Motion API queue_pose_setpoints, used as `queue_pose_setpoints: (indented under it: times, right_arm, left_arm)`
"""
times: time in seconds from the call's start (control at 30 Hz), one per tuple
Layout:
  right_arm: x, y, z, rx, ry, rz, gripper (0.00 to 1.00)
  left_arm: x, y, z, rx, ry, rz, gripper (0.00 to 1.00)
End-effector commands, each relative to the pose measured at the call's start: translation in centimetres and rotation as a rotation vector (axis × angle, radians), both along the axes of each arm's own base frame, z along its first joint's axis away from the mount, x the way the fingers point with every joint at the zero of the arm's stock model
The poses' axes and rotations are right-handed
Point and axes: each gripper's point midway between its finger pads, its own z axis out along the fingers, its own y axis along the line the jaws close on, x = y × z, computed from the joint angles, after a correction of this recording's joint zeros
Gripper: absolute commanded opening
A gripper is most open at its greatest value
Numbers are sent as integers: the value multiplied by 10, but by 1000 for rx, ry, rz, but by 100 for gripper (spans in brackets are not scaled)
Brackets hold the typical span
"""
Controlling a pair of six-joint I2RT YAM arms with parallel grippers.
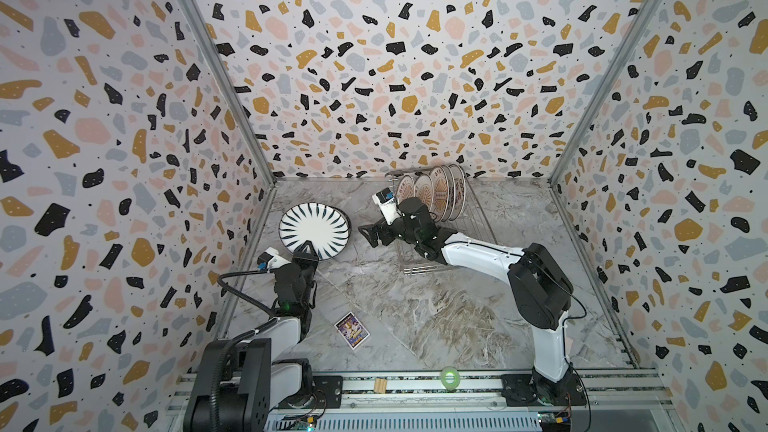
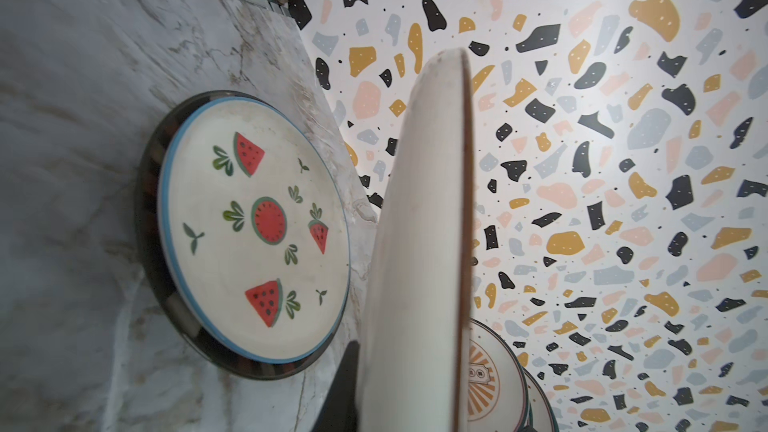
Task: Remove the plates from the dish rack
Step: 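Lower the blue-striped plate flat onto the watermelon plate with the left gripper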
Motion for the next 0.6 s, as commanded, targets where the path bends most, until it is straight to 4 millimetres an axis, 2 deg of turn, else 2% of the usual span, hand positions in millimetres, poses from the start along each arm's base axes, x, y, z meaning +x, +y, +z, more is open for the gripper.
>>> queue_pose_setpoints:
  times: [0.0, 0.2, 0.37, 0.57]
  right_arm:
    - [3, 10, 15, -1, -23, 10, 100]
    - [5, 23, 8, -25, -27, 31, 100]
    - [9, 30, -1, -38, -14, 45, 100]
    - [4, 36, 2, -3, 3, 121, 100]
  left_arm:
    - [9, 10, 50, 22, -179, 50, 0]
    - [20, 18, 38, 33, -138, 74, 0]
    - [35, 15, 33, 42, -114, 52, 0]
    - [47, 17, 27, 39, -95, 51, 0]
